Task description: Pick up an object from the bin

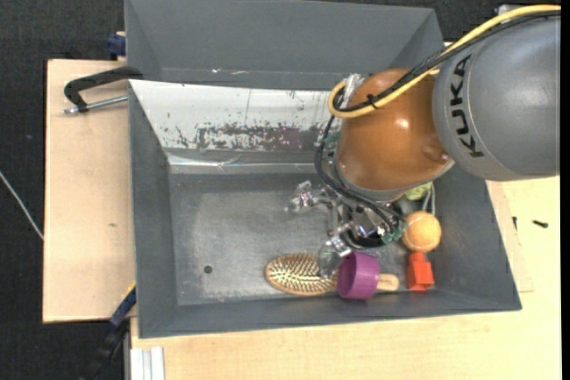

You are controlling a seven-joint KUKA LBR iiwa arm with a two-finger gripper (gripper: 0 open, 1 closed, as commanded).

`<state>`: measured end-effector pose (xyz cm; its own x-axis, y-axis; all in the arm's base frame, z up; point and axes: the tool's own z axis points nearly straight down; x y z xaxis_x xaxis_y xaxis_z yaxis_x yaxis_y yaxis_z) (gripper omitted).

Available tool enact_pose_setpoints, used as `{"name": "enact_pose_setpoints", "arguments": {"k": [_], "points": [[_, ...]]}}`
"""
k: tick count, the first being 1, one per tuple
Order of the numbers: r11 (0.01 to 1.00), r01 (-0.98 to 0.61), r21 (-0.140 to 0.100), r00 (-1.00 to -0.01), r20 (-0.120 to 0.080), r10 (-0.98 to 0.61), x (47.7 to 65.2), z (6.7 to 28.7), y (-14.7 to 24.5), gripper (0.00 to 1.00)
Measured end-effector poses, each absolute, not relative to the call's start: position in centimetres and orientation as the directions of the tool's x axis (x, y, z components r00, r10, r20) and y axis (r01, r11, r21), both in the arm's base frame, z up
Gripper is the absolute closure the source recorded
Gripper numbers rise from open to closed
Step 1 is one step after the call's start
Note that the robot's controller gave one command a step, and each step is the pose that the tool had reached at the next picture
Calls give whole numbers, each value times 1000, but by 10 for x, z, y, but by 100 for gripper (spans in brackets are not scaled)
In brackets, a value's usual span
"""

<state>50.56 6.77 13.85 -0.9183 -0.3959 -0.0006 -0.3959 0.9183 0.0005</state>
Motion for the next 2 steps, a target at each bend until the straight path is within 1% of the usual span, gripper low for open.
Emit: {"name": "enact_pose_setpoints", "arguments": {"k": [1,2], "points": [[920,-393,0,-920,-4,-393,499,90,54,0],[885,-465,1,-885,6,-465,494,76,54,100]]}}
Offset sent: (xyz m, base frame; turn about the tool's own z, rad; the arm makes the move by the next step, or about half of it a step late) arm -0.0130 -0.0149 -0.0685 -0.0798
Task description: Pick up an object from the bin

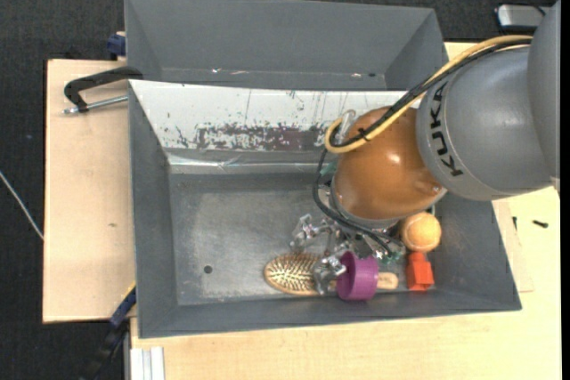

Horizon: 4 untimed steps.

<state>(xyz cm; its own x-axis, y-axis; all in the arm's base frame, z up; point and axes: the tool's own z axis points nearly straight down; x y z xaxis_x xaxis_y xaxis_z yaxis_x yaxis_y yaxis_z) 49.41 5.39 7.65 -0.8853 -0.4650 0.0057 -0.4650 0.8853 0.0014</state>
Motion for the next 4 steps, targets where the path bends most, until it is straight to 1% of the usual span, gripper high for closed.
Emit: {"name": "enact_pose_setpoints", "arguments": {"k": [2,4], "points": [[885,-465,2,-885,5,-465,494,79,54,100],[885,-465,-1,-885,-1,-465,494,89,53,100]]}}
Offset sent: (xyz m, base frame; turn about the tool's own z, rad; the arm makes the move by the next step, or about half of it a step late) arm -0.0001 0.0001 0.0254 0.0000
